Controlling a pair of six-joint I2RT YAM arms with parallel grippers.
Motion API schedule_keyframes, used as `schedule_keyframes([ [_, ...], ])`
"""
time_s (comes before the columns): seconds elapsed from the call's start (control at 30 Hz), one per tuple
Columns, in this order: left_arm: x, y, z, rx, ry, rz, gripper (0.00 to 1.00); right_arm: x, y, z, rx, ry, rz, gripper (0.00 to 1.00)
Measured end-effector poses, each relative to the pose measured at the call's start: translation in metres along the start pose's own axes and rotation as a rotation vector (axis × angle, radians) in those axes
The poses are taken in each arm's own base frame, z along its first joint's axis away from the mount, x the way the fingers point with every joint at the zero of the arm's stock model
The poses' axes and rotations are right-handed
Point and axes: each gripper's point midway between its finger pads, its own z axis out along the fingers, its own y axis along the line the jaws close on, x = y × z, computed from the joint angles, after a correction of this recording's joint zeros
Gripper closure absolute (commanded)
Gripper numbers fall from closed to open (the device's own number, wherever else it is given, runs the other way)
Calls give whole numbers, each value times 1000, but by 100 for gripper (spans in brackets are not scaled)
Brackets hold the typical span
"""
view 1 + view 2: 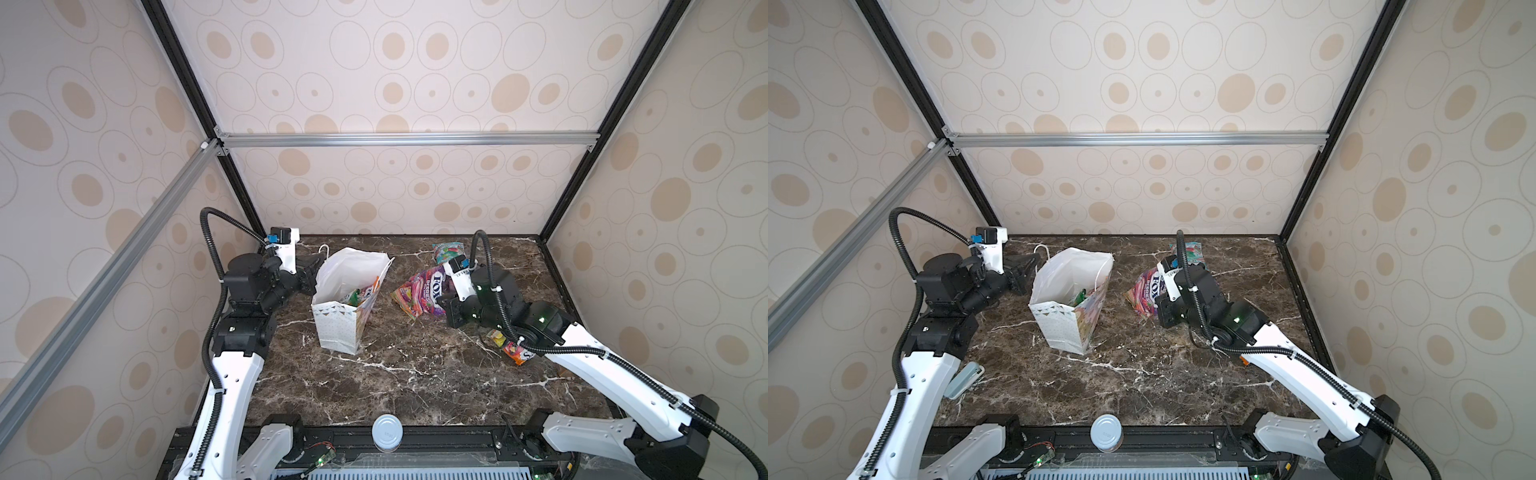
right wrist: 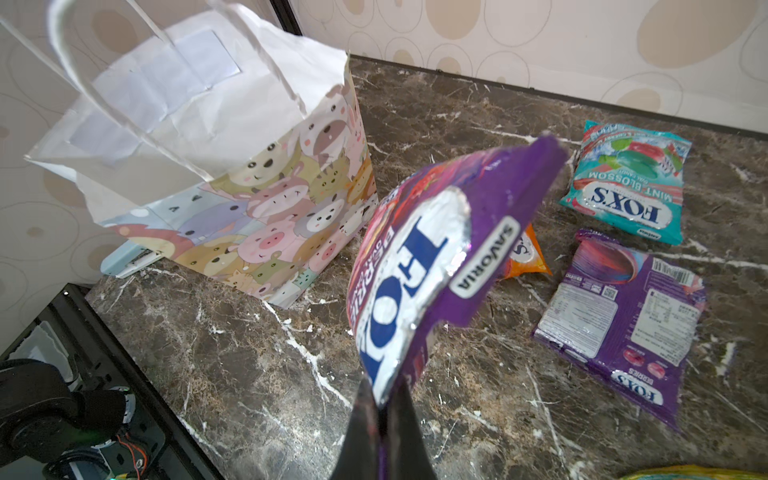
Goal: Place the snacks into the paper bag
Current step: 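Lift the purple berries packet with the right gripper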
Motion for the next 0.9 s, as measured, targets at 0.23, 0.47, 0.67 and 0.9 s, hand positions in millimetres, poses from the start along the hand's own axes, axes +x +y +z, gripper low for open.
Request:
schedule_keyframes([
  [0.23,0,0,0,1,-1,1,100,-32,9,-19,-17,-45,-29,100],
  [0.47,-1,-3,0,19,-3,3,100,-58,18,-33,-38,-84,-58,100],
  [0.67,-2,-9,0,53,-11,-3,100,-74,23,-47,-50,-113,-67,100],
  [0.9,-1,-15,1,98,-15,-16,100,-99,32,-62,-71,-149,-66,100],
])
